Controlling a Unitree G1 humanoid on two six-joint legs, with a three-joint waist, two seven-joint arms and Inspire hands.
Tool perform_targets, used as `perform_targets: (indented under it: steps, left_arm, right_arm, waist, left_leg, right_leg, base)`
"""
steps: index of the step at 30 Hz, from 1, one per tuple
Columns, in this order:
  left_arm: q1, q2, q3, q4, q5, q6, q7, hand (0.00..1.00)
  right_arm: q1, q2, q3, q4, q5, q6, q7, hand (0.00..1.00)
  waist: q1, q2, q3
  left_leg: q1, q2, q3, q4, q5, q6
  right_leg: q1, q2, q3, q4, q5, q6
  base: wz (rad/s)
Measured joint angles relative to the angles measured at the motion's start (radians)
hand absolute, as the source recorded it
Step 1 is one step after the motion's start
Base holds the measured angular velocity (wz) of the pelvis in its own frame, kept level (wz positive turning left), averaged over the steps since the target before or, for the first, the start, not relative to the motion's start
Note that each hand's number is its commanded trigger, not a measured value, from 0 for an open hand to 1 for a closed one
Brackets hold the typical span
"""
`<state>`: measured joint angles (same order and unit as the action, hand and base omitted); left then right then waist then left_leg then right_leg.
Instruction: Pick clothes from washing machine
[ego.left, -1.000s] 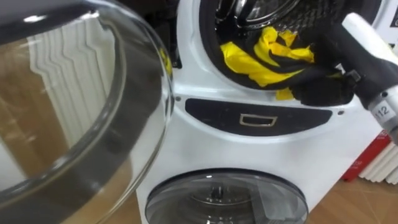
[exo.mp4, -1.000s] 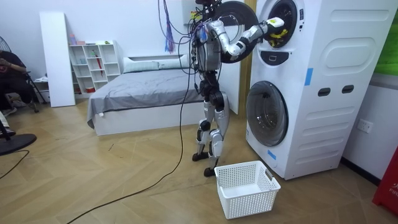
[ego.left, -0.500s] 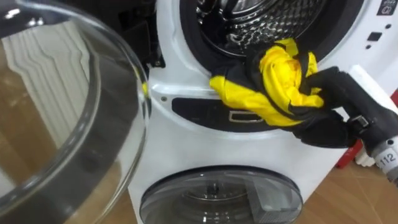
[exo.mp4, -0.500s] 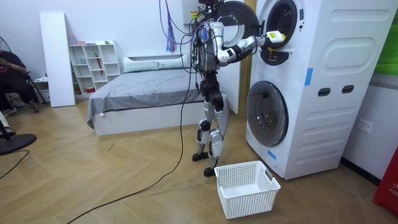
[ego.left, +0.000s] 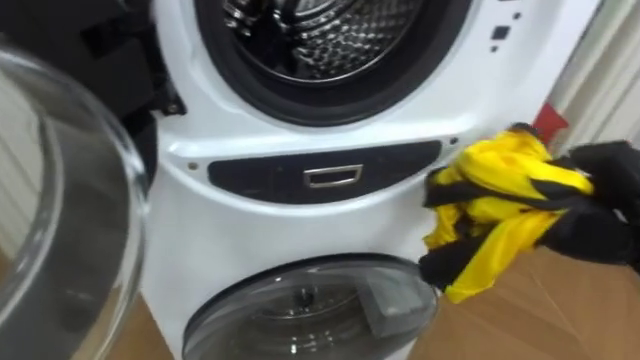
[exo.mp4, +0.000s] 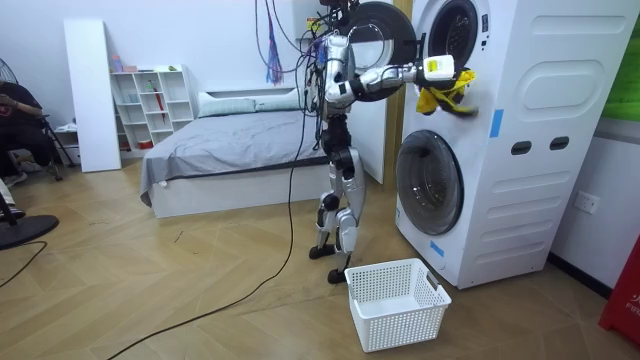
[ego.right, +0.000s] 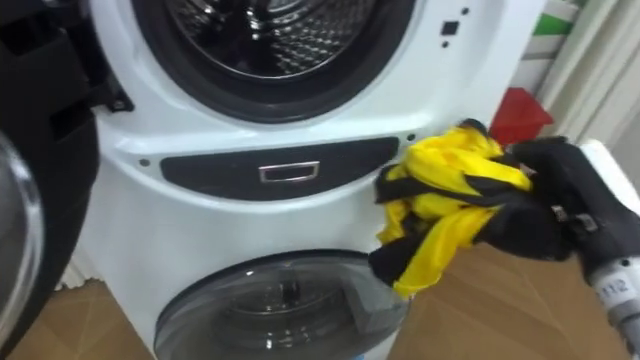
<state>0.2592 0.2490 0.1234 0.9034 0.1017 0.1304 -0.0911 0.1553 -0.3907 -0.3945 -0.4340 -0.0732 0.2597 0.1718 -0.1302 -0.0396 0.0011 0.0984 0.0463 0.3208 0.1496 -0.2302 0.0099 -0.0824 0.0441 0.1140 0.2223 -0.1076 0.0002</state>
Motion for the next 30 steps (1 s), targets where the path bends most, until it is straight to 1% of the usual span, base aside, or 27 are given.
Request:
perform_targets:
  steps: [1,2,3,4,5,6,8,9,11,12,14,15,19,20,22,24,25,26,27,28,29,30]
  left_arm:
    - [0.002,0.002,0.000,0.004,0.000,-0.004,0.005,0.00]
    - [-0.001,0.005,0.000,0.018,-0.002,-0.010,0.024,0.00]
    - [-0.013,0.005,-0.003,0.034,-0.006,-0.014,0.046,0.00]
    - [-0.017,0.003,-0.004,0.040,-0.012,-0.018,0.055,0.00]
    - [-0.017,0.000,-0.007,0.049,-0.013,-0.031,0.071,0.00]
    - [-0.017,-0.003,-0.007,0.063,-0.012,-0.036,0.086,0.00]
    - [-0.016,-0.006,-0.008,0.087,-0.012,-0.040,0.104,0.00]
    - [-0.015,-0.007,-0.008,0.104,-0.011,-0.043,0.113,0.00]
    - [-0.010,-0.007,-0.007,0.123,-0.009,-0.042,0.126,0.00]
    - [-0.004,-0.007,-0.007,0.131,-0.001,-0.039,0.131,0.00]
    - [0.000,-0.007,-0.007,0.139,0.003,-0.028,0.137,0.00]
    - [0.004,-0.007,-0.007,0.141,0.002,-0.025,0.146,0.00]
    - [0.002,-0.006,-0.019,0.141,-0.004,-0.021,0.182,0.00]
    - [-0.002,-0.006,-0.030,0.141,-0.005,-0.021,0.194,0.00]
    - [-0.003,-0.004,-0.051,0.138,-0.012,-0.019,0.201,0.00]
    - [-0.013,-0.006,-0.086,0.130,-0.012,-0.018,0.217,0.00]
    - [-0.017,-0.006,-0.092,0.127,-0.012,-0.018,0.218,0.00]
    - [-0.029,-0.009,-0.096,0.126,-0.009,-0.018,0.218,0.00]
    - [-0.036,-0.013,-0.096,0.127,-0.006,-0.018,0.220,0.00]
    - [-0.041,-0.015,-0.097,0.128,-0.005,-0.019,0.220,0.00]
    - [-0.048,-0.015,-0.107,0.129,-0.010,-0.021,0.221,0.00]
    - [-0.052,-0.015,-0.110,0.129,-0.011,-0.021,0.223,0.00]
  right_arm:
    - [0.001,0.001,0.000,0.004,-0.002,-0.003,-0.014,1.00]
    - [0.005,0.007,0.000,0.024,-0.006,-0.019,-0.039,1.00]
    - [0.018,0.020,-0.002,0.040,-0.007,-0.021,-0.061,1.00]
    - [0.027,0.025,0.000,0.047,-0.006,-0.021,-0.072,1.00]
    - [0.037,0.034,0.007,0.062,-0.004,-0.021,-0.082,1.00]
    - [0.053,0.039,0.011,0.068,-0.005,-0.021,-0.085,1.00]
    - [0.063,0.039,0.010,0.069,-0.001,-0.021,-0.086,1.00]
    - [0.062,0.039,0.009,0.069,-0.005,-0.021,-0.094,1.00]
    - [0.065,0.039,0.008,0.069,-0.006,-0.021,-0.101,1.00]
    - [0.066,0.039,0.008,0.069,-0.007,-0.021,-0.103,1.00]
    - [0.067,0.039,0.008,0.069,-0.016,-0.021,-0.103,1.00]
    - [0.067,0.039,0.008,0.070,-0.020,-0.021,-0.104,1.00]
    - [0.067,0.039,0.027,0.104,-0.022,-0.022,-0.113,1.00]
    - [0.068,0.039,0.032,0.125,-0.024,-0.022,-0.114,1.00]
    - [0.068,0.040,0.050,0.158,-0.029,-0.022,-0.119,1.00]
    - [0.067,0.040,0.072,0.222,-0.024,-0.023,-0.124,1.00]
    - [0.067,0.040,0.073,0.241,-0.023,-0.023,-0.124,1.00]
    - [0.067,0.043,0.074,0.279,-0.030,-0.023,-0.126,1.00]
    - [0.065,0.048,0.074,0.308,-0.043,-0.023,-0.129,1.00]
    - [0.063,0.049,0.075,0.320,-0.049,-0.023,-0.132,1.00]
    - [0.053,0.049,0.079,0.361,-0.050,-0.036,-0.140,1.00]
    - [0.044,0.049,0.079,0.388,-0.050,-0.044,-0.144,1.00]
  waist:
    - [-0.002,-0.005,0.0029]
    - [-0.004,-0.013,0.0052]
    - [-0.004,-0.023,0.0033]
    - [-0.004,-0.027,0.0032]
    - [-0.005,-0.033,0.0042]
    - [-0.005,-0.036,0.0019]
    - [-0.011,-0.038,-0.0001]
    - [-0.029,-0.040,-0.0003]
    - [-0.044,-0.044,-0.0019]
    - [-0.045,-0.046,-0.0031]
    - [-0.054,-0.048,-0.0049]
    - [-0.054,-0.048,-0.0043]
    - [-0.054,-0.051,-0.0029]
    - [-0.053,-0.051,-0.0016]
    - [-0.054,-0.050,-0.0005]
    - [-0.056,-0.044,0.0037]
    - [-0.056,-0.041,0.0058]
    - [-0.055,-0.032,0.0067]
    - [-0.054,-0.020,0.0034]
    - [-0.053,-0.017,0.0026]
    - [-0.051,-0.004,0.0021]
    - [-0.053,0.001,0.0035]
  left_leg:
    - [0.001,0.001,0.011,-0.001,0.000,0.000]
    - [0.003,0.003,0.031,-0.002,-0.002,-0.002]
    - [0.003,0.004,0.041,-0.002,-0.003,-0.003]
    - [0.005,0.005,0.048,-0.002,-0.004,-0.004]
    - [0.012,0.008,0.063,-0.002,-0.010,-0.006]
    - [0.018,0.012,0.078,-0.001,-0.016,-0.009]
    - [0.019,0.014,0.088,-0.001,-0.020,-0.010]
    - [0.020,0.014,0.091,-0.001,-0.021,-0.010]
    - [0.024,0.016,0.102,-0.002,-0.022,-0.011]
    - [0.031,0.020,0.114,-0.003,-0.025,-0.013]
    - [0.035,0.030,0.123,0.002,-0.032,-0.017]
    - [0.038,0.030,0.138,0.002,-0.035,-0.020]
    - [0.050,0.038,0.149,0.001,-0.038,-0.026]
    - [0.052,0.045,0.156,0.001,-0.039,-0.028]
    - [0.050,0.046,0.160,0.002,-0.040,-0.030]
    - [0.043,0.046,0.160,0.002,-0.041,-0.031]
    - [0.042,0.046,0.159,0.002,-0.041,-0.031]
    - [0.035,0.046,0.159,0.001,-0.042,-0.032]
    - [0.029,0.046,0.159,0.001,-0.042,-0.032]
    - [0.025,0.045,0.161,0.002,-0.042,-0.032]
    - [0.013,0.044,0.165,0.004,-0.042,-0.031]
    - [0.006,0.043,0.168,0.006,-0.042,-0.031]
  right_leg:
    - [-0.007,0.003,0.010,0.005,0.000,0.000]
    - [-0.018,0.009,0.027,0.016,0.000,0.000]
    - [-0.025,0.013,0.033,0.020,0.000,-0.001]
    - [-0.025,0.015,0.036,0.020,0.000,-0.001]
    - [-0.024,0.021,0.048,0.022,0.001,-0.002]
    - [-0.024,0.027,0.048,0.024,0.002,-0.003]
    - [-0.023,0.029,0.049,0.026,0.002,-0.004]
    - [-0.024,0.029,0.052,0.025,0.002,-0.004]
    - [-0.023,0.034,0.062,0.022,0.003,-0.005]
    - [-0.022,0.039,0.073,0.019,0.005,-0.006]
    - [-0.020,0.046,0.079,0.015,0.006,-0.008]
    - [-0.021,0.051,0.080,0.014,0.007,-0.009]
    - [-0.018,0.057,0.078,0.014,0.011,-0.015]
    - [-0.018,0.060,0.078,0.014,0.011,-0.016]
    - [-0.018,0.062,0.076,0.007,0.014,-0.020]
    - [-0.024,0.063,0.075,-0.001,0.019,-0.024]
    - [-0.025,0.063,0.075,-0.001,0.019,-0.024]
    - [-0.029,0.064,0.075,0.000,0.019,-0.024]
    - [-0.042,0.064,0.076,0.004,0.020,-0.024]
    - [-0.047,0.064,0.075,0.007,0.019,-0.024]
    - [-0.064,0.064,0.076,0.016,0.019,-0.024]
    - [-0.073,0.064,0.076,0.019,0.019,-0.024]
  base:
    - [-0.55]
    - [-0.48]
    - [-0.38]
    - [-0.32]
    - [-0.34]
    - [-0.38]
    - [-0.21]
    - [-0.09]
    - [-0.16]
    - [-0.26]
    - [-0.23]
    - [-0.23]
    - [-0.21]
    - [-0.16]
    - [-0.11]
    - [0.00]
    - [0.00]
    - [0.00]
    - [0.00]
    - [-0.11]
    - [-0.12]
    - [-0.15]
